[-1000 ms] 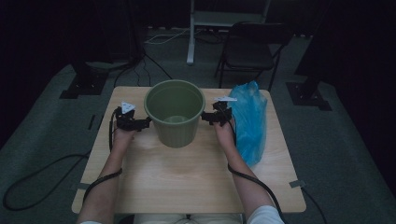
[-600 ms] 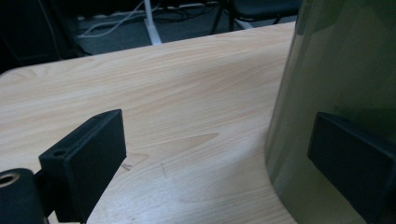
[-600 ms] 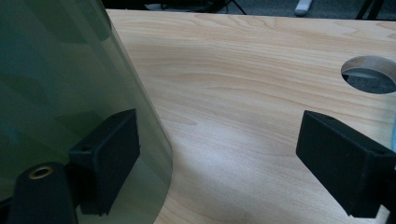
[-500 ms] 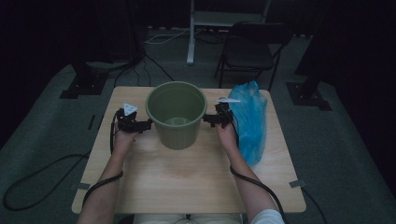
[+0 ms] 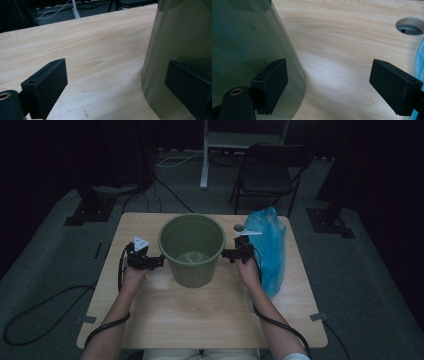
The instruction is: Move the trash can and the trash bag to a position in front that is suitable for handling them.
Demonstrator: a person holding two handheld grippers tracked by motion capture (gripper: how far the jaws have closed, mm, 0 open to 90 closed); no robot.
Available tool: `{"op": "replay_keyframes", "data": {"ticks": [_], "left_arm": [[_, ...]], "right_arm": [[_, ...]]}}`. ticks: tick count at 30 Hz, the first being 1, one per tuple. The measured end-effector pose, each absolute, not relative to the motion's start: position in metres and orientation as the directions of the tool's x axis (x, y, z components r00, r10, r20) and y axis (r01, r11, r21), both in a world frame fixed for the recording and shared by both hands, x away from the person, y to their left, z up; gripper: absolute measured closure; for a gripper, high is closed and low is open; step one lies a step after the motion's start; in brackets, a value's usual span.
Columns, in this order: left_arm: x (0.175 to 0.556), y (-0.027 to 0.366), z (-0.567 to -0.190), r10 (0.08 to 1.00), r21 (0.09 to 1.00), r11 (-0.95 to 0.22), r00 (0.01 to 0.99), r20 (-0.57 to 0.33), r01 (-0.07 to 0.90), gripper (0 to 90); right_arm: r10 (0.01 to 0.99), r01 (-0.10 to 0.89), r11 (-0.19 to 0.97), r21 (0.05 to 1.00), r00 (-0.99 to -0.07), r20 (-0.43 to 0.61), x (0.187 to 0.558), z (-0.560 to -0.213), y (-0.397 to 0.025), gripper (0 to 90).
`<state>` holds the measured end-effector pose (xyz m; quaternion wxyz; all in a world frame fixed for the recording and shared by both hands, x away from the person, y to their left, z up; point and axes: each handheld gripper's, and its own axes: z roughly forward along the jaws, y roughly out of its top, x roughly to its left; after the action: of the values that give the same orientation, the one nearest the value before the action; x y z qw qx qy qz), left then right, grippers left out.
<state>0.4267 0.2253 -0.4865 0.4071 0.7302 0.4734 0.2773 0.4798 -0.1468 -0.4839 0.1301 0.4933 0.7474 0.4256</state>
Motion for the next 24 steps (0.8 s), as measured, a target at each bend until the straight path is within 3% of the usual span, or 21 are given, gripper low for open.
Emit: {"op": "replay_keyframes", "data": {"ticks": [24], "left_arm": [[0.355,0.204,-0.484,0.844,0.850,-0.330,0.532,0.071,0.411,4.9]], "right_arm": [[0.806,0.607,0.168,0.777,-0.538,0.246,0.399,-0.488,-0.181,15.4]]}}
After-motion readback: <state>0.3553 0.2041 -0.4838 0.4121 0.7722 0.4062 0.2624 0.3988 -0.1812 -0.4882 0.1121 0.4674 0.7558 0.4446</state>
